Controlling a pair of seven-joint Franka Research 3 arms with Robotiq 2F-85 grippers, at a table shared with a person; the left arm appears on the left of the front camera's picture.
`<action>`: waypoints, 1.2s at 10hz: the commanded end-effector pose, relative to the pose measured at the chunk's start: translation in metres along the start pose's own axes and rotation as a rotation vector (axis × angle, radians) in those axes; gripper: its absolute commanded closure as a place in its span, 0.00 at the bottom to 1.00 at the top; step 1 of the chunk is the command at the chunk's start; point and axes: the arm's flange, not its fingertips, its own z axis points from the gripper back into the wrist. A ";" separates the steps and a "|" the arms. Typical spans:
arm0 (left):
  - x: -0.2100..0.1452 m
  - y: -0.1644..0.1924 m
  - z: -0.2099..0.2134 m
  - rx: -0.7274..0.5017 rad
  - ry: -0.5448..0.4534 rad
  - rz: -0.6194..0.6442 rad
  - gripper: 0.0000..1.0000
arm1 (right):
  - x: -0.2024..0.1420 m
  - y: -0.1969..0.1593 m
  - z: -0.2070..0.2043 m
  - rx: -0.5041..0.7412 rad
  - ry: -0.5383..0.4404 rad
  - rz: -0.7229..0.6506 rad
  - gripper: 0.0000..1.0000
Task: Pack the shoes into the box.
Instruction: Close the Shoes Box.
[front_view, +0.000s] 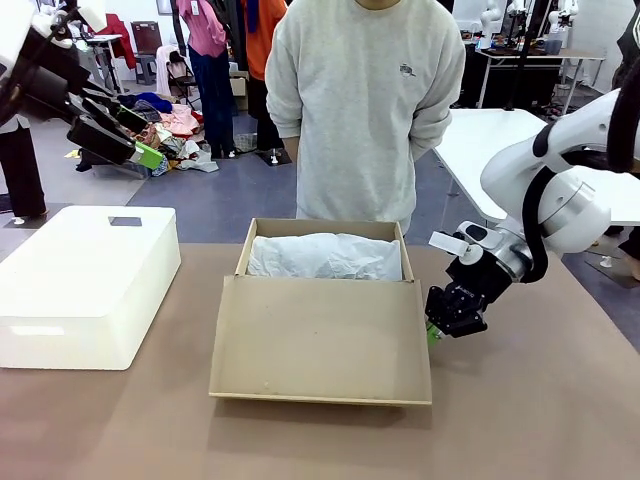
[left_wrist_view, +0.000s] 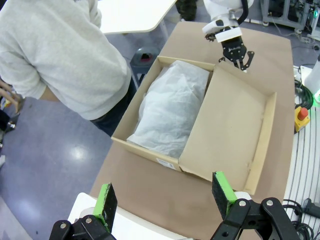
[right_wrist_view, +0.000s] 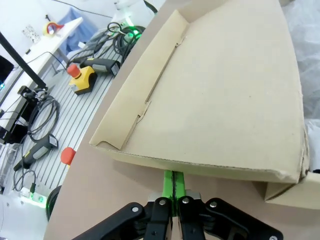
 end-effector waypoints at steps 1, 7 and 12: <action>-0.002 0.001 0.000 -0.015 -0.012 -0.012 0.00 | 0.003 0.014 -0.002 -0.041 -0.078 0.054 1.00; -0.002 0.001 0.000 -0.015 -0.012 -0.012 0.00 | 0.005 0.012 -0.002 -0.159 -0.225 0.115 1.00; -0.002 0.001 0.000 -0.015 -0.012 -0.012 0.00 | -0.004 0.012 0.013 -0.087 -0.485 0.122 1.00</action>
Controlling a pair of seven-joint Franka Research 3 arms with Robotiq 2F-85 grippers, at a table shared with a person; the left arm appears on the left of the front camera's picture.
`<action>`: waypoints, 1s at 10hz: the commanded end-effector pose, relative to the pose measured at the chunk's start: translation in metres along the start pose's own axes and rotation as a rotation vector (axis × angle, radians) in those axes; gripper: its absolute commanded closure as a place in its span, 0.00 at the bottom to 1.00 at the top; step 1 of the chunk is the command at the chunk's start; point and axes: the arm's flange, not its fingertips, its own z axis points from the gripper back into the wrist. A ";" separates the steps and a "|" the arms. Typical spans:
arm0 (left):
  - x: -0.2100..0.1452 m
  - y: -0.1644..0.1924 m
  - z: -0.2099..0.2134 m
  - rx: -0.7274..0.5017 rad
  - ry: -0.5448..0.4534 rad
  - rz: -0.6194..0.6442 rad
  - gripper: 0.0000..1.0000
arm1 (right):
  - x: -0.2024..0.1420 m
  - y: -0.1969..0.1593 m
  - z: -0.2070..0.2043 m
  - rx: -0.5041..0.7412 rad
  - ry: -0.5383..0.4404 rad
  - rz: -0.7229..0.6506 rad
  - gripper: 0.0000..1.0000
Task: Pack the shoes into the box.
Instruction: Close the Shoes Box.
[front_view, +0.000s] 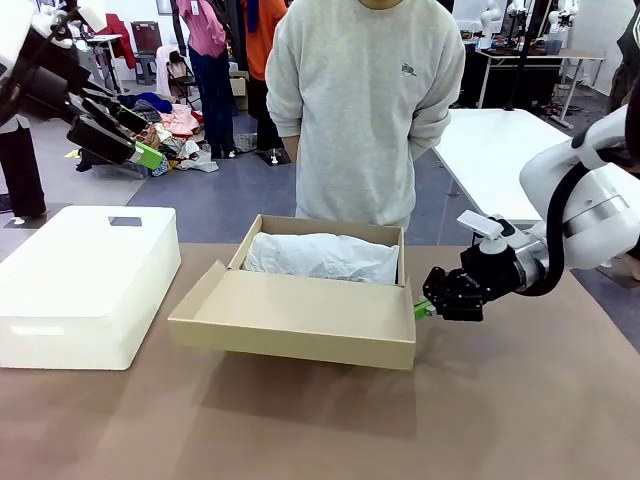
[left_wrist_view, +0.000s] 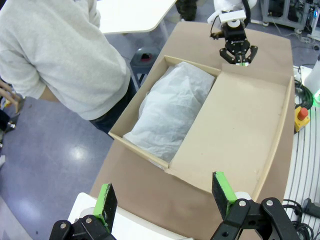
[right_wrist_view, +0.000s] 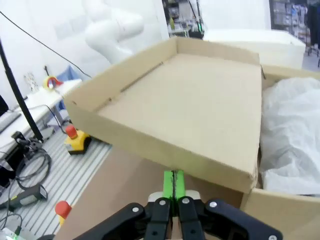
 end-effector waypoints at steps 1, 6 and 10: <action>-0.002 0.001 0.000 -0.015 -0.012 -0.013 0.00 | -0.001 -0.006 0.007 0.002 -0.117 0.016 1.00; -0.002 0.001 0.000 -0.015 -0.012 -0.013 0.00 | 0.000 -0.005 0.012 -0.017 -0.177 -0.002 1.00; -0.002 0.001 0.000 -0.015 -0.012 -0.013 0.00 | 0.009 0.008 0.010 -0.083 0.057 -0.050 1.00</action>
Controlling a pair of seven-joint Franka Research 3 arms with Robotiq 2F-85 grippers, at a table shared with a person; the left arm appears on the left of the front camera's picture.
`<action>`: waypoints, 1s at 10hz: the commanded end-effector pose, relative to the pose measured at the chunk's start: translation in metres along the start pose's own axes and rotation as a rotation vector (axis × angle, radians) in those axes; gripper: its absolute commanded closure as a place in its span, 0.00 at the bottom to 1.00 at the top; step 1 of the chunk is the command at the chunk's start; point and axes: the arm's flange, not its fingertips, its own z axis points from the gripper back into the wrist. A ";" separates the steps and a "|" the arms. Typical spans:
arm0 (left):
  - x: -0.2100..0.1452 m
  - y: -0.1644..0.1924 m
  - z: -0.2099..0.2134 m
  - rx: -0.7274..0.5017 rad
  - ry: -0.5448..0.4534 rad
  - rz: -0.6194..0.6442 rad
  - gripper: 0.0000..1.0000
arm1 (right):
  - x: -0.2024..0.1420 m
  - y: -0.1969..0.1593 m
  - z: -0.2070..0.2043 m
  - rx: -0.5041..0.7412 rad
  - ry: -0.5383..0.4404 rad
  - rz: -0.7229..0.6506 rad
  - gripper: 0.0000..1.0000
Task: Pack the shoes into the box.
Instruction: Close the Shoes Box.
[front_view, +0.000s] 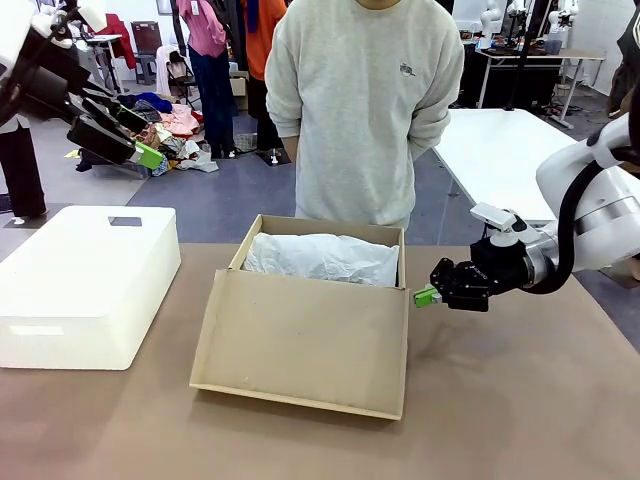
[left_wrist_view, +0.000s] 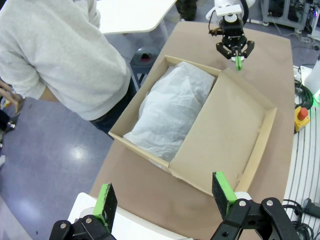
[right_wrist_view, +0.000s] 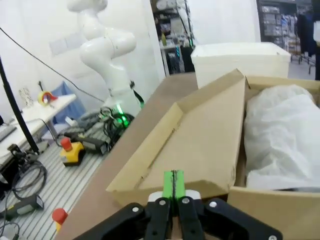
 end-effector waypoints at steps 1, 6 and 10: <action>-0.002 0.001 0.000 -0.015 -0.012 -0.013 0.00 | 0.007 0.015 -0.008 -0.016 0.171 -0.046 1.00; -0.002 0.001 0.000 -0.015 -0.012 -0.013 0.00 | 0.014 0.011 -0.018 -0.012 0.366 -0.110 1.00; -0.002 0.001 0.000 -0.015 -0.012 -0.013 0.00 | 0.004 0.010 -0.012 0.006 0.258 -0.067 1.00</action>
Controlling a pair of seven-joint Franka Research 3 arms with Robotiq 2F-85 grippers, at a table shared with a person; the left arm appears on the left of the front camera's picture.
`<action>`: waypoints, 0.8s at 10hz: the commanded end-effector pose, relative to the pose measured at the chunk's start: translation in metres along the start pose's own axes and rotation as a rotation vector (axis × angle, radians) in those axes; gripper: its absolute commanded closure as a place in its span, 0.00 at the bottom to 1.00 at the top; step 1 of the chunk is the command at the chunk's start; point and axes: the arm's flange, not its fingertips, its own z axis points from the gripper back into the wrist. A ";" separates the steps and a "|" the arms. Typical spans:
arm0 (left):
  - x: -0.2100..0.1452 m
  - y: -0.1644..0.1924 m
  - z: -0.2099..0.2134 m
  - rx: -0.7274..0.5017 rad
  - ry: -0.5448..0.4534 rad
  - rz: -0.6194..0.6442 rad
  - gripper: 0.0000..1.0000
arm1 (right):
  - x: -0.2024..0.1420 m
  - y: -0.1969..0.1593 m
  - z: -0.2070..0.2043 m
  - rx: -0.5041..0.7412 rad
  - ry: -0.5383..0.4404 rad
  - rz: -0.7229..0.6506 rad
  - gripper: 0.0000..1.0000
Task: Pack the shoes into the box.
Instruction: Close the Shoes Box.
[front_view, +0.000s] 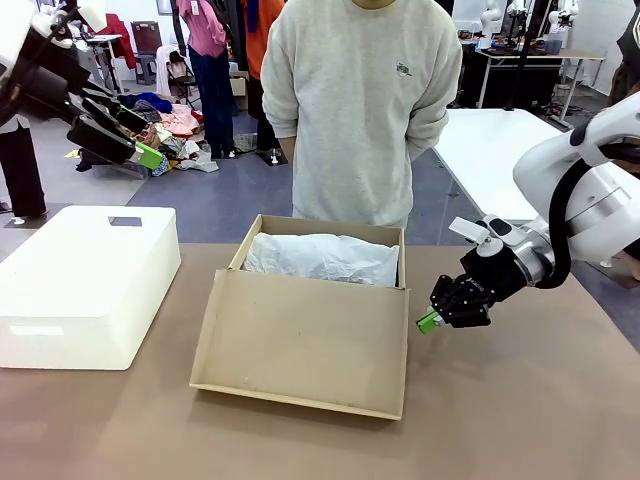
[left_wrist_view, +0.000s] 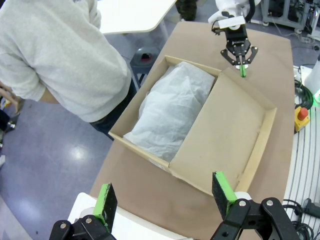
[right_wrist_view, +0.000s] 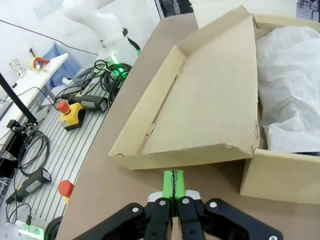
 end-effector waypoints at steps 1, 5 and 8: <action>-0.002 0.000 0.000 -0.015 -0.012 -0.013 0.00 | 0.001 0.000 0.000 -0.002 0.003 0.002 1.00; -0.002 0.000 0.000 -0.015 -0.012 -0.013 0.00 | -0.004 -0.002 -0.012 -0.027 -0.017 0.012 1.00; -0.002 0.000 0.000 -0.015 -0.012 -0.013 0.00 | -0.011 -0.007 -0.022 -0.046 -0.005 0.017 1.00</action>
